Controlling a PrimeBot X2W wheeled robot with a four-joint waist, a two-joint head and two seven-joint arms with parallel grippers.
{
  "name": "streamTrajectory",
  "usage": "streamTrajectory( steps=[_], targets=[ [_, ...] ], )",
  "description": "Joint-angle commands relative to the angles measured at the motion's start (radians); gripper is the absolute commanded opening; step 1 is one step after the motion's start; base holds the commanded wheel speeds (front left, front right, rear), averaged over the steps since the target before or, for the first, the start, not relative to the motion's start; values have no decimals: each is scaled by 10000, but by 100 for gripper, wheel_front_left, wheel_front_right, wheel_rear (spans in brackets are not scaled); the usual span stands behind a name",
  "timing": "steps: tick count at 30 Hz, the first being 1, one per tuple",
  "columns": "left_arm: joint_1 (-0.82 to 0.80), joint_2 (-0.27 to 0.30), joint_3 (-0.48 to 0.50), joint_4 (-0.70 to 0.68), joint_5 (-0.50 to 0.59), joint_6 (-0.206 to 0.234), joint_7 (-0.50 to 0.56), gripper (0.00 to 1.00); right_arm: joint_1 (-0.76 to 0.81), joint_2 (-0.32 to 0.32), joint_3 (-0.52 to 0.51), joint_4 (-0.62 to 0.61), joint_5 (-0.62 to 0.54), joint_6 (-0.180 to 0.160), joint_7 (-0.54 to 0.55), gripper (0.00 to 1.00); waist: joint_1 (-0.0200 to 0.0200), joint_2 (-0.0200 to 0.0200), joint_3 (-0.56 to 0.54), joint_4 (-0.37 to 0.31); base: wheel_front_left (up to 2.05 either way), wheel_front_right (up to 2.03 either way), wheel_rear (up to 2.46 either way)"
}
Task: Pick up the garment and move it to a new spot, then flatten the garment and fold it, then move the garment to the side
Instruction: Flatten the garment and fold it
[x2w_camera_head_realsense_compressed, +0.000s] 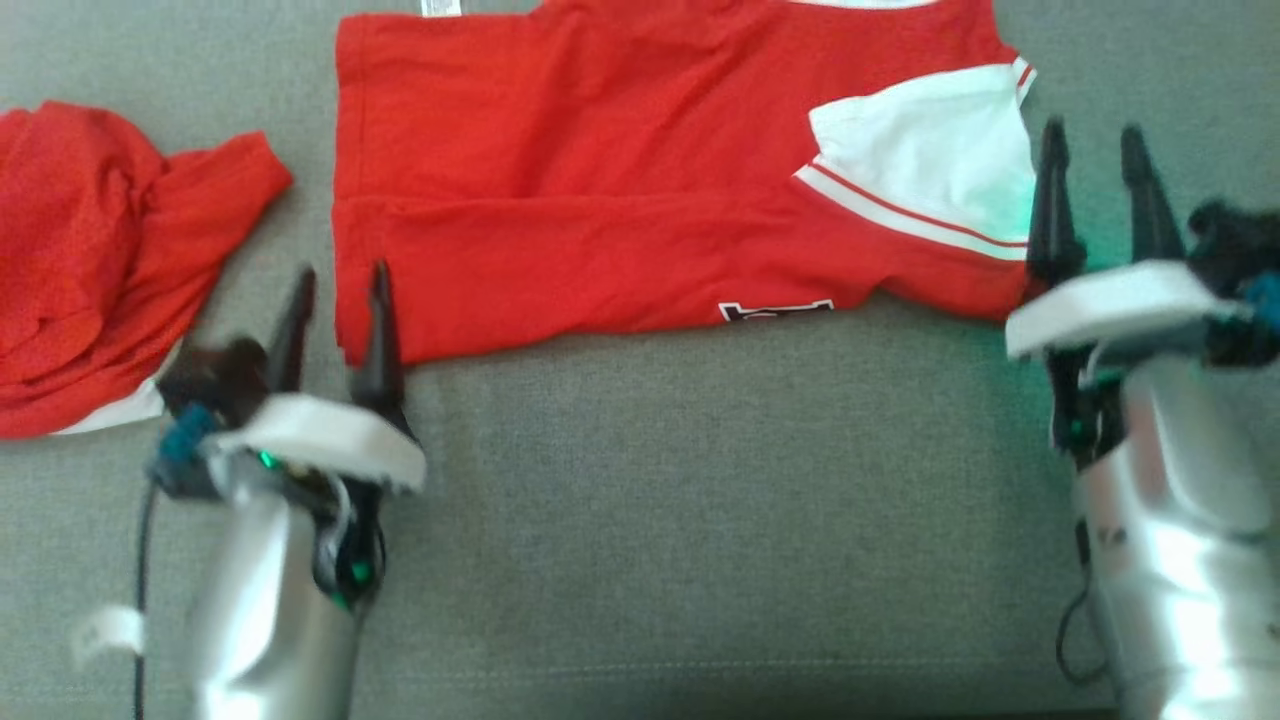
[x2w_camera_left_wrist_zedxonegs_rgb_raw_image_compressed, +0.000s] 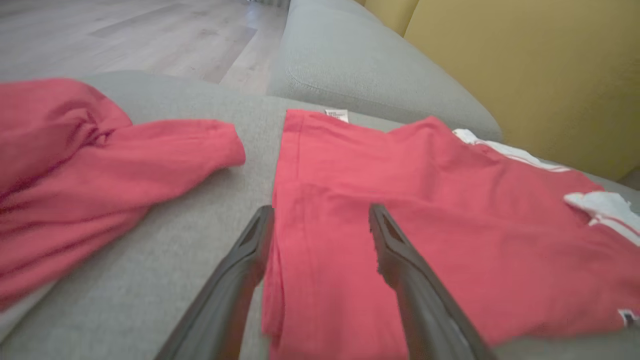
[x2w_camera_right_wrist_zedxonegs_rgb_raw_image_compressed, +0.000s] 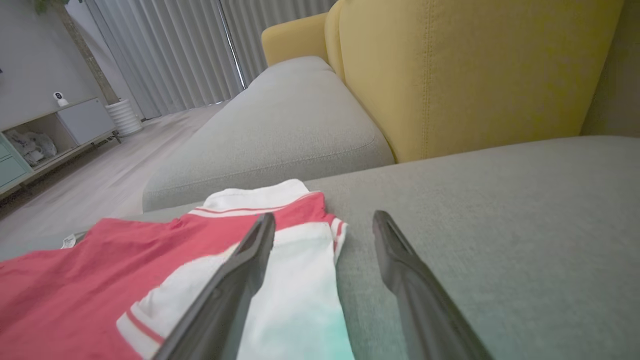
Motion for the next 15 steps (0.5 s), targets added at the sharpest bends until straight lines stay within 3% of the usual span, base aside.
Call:
streamTrajectory(
  steps=[1,7,15],
  targets=[
    [137,197,216,-352,-106,120,-51,100,388,121,276,-277,31,65,-113,100,0,0,-125,-7,0,0,0],
    [687,197,27,-545,-227,303,-51,100,1162,120,790,-144,29,65,-53,100,0,0,-241,-65,0,0,0],
    [672,197,-86,-459,-120,240,-51,100,1083,154,543,302,8,65,254,100,0,0,-187,-94,0,0,0]
  ],
)
